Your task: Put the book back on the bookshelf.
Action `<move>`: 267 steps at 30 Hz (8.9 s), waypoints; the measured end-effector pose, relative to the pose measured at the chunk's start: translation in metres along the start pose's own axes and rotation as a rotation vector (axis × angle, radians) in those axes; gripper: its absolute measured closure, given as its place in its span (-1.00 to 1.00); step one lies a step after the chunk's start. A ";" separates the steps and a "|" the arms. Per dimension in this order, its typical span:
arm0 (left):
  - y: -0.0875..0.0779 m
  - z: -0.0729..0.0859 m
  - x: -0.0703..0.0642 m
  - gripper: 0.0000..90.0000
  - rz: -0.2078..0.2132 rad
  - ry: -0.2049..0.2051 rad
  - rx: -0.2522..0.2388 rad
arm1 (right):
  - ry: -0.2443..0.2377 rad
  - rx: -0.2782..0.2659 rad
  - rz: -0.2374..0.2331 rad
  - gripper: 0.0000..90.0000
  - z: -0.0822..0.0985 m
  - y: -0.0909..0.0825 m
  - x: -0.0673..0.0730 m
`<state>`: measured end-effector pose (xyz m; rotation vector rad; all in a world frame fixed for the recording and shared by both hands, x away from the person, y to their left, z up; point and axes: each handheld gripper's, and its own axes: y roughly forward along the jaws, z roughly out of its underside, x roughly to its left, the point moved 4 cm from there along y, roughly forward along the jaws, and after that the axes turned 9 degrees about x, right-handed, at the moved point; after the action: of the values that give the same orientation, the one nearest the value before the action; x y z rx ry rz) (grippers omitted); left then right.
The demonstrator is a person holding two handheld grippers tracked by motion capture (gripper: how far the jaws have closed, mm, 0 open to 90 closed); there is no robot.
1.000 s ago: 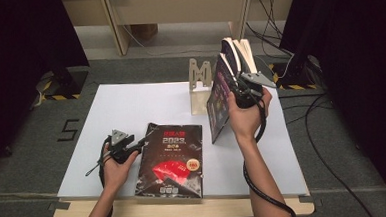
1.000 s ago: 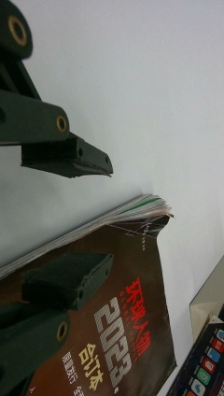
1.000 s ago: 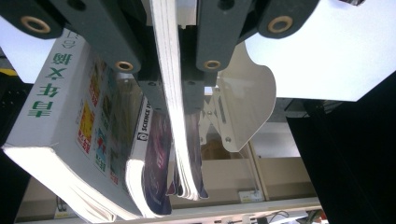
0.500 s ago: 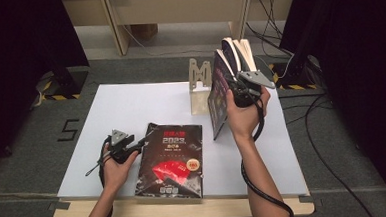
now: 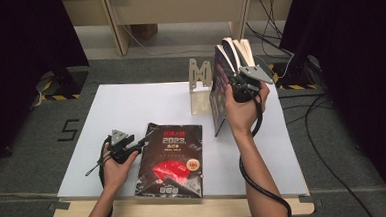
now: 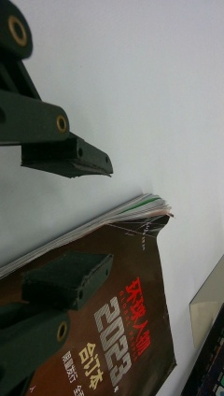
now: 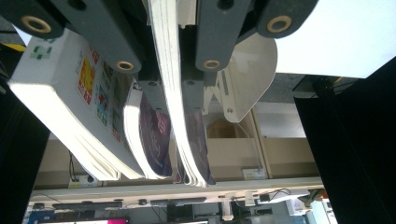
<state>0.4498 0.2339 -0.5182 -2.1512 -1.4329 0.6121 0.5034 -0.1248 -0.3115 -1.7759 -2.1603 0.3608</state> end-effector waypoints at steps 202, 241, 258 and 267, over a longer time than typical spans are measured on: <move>0.000 0.000 -0.001 0.11 -0.003 0.009 0.005 | -0.088 -0.029 0.122 0.66 -0.014 0.033 -0.006; 0.000 0.000 -0.001 0.12 -0.004 0.015 0.004 | -0.002 0.051 0.059 0.81 0.012 0.001 -0.014; 0.000 0.000 -0.001 0.12 -0.004 0.015 0.007 | 0.009 0.104 0.056 0.78 0.010 0.024 -0.011; 0.000 0.000 -0.002 0.12 -0.004 0.020 0.008 | 0.029 0.136 0.057 0.87 0.005 0.030 -0.011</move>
<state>0.4493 0.2322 -0.5183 -2.1425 -1.4212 0.5919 0.5299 -0.1302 -0.3288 -1.7591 -2.0179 0.4801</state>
